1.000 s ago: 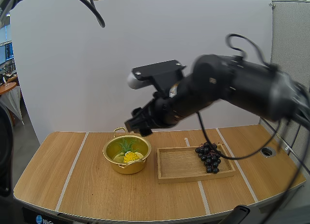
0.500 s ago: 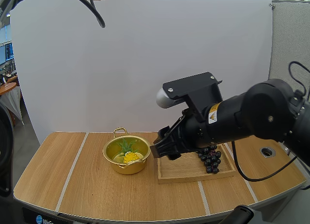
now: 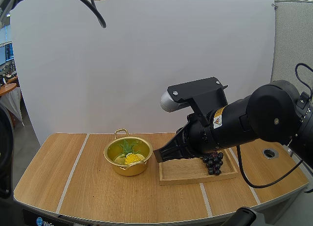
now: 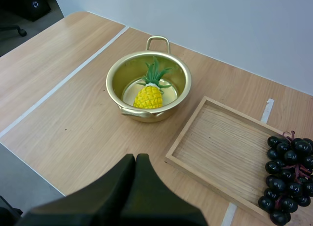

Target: Open the pot, put the pineapple inside, and close it

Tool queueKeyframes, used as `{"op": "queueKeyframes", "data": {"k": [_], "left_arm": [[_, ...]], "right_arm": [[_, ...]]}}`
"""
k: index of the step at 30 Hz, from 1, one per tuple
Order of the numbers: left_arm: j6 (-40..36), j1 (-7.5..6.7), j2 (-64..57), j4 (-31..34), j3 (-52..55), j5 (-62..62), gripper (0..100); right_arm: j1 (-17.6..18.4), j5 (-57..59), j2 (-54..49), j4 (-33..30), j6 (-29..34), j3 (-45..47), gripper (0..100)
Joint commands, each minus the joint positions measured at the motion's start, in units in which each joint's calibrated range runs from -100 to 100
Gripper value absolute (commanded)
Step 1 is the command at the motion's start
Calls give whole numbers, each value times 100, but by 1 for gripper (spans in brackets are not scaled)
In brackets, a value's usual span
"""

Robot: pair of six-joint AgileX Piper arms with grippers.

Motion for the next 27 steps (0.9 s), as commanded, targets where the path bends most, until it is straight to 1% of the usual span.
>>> {"op": "queueKeyframes", "data": {"k": [1,17,19,22,27], "left_arm": [[-34,2,-45,9,-50,-262,0],[-34,2,-45,9,-50,-262,0],[-34,2,-45,-84,-50,-204,0],[-34,2,-103,-77,-50,737,0],[-34,2,-143,-24,-50,2766,0]], "right_arm": [[-17,26,-69,-4,0,16,0],[-17,26,-69,-4,0,16,0],[-17,26,-69,-4,0,16,0],[-17,26,-69,-4,0,16,0],[-17,26,-69,-4,0,16,0]]}}
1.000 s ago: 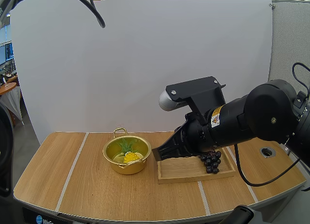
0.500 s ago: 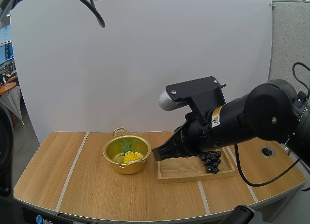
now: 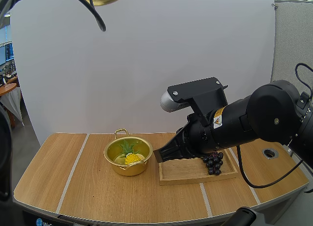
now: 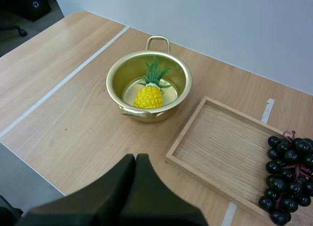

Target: Open the pot, put the pineapple inside, and close it

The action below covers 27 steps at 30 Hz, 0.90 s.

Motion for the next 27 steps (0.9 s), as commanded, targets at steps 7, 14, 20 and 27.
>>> {"op": "queueKeyframes", "data": {"k": [7,14,20,27], "left_arm": [[-34,2,239,22,65,2357,0],[235,2,387,99,1258,2357,0],[541,2,644,99,2491,2357,0],[944,2,1160,99,3693,2357,0]], "right_arm": [[-17,24,-69,-4,0,16,0],[-17,24,-69,-4,0,16,0],[-17,24,-69,-4,0,16,0],[-17,24,-69,-4,0,16,0]]}}
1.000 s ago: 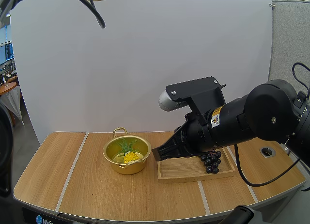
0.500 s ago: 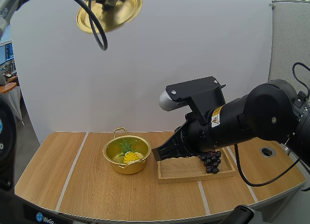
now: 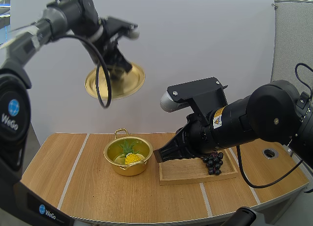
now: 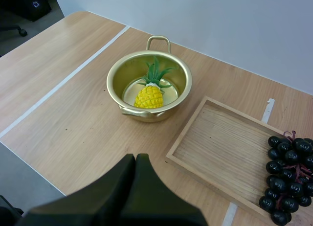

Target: Open the pot, put the pineapple inside, and close it

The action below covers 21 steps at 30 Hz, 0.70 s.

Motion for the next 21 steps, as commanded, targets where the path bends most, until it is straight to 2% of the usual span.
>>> {"op": "queueKeyframes", "data": {"k": [1,5,11,21], "left_arm": [[399,2,500,17,1166,0,0],[459,2,830,7,1813,0,0],[880,2,1238,-210,2648,-1379,0],[1443,2,1867,-883,2916,-2260,0]], "right_arm": [[-17,6,-69,-4,0,16,0],[-17,6,-69,-4,0,16,0],[-17,6,-69,-4,0,16,0],[-17,6,-69,-4,0,16,0]]}}
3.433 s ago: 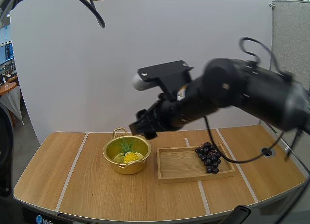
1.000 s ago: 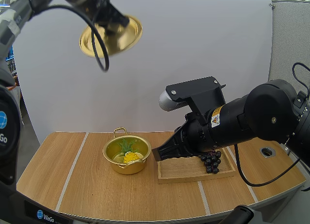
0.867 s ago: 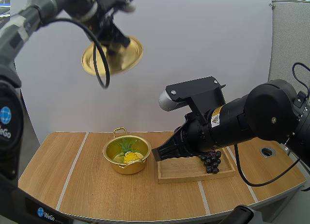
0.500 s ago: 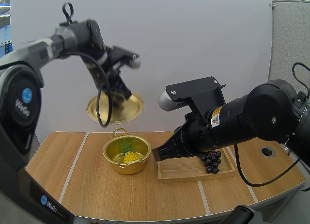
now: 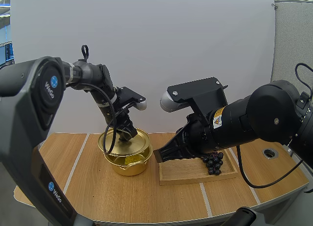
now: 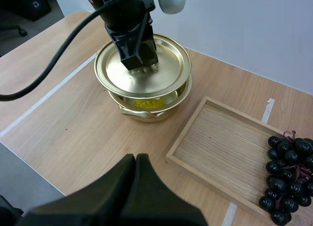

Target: Open the pot, put the pineapple inside, and close it

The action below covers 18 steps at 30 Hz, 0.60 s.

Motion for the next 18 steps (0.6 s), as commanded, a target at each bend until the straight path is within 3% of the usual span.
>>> {"op": "queueKeyframes", "data": {"k": [1,18], "left_arm": [[287,2,305,-448,31,-430,0],[355,2,584,-448,43,-584,0]], "right_arm": [[-17,6,-69,-4,0,16,0],[-17,6,-69,-4,0,16,0]]}}
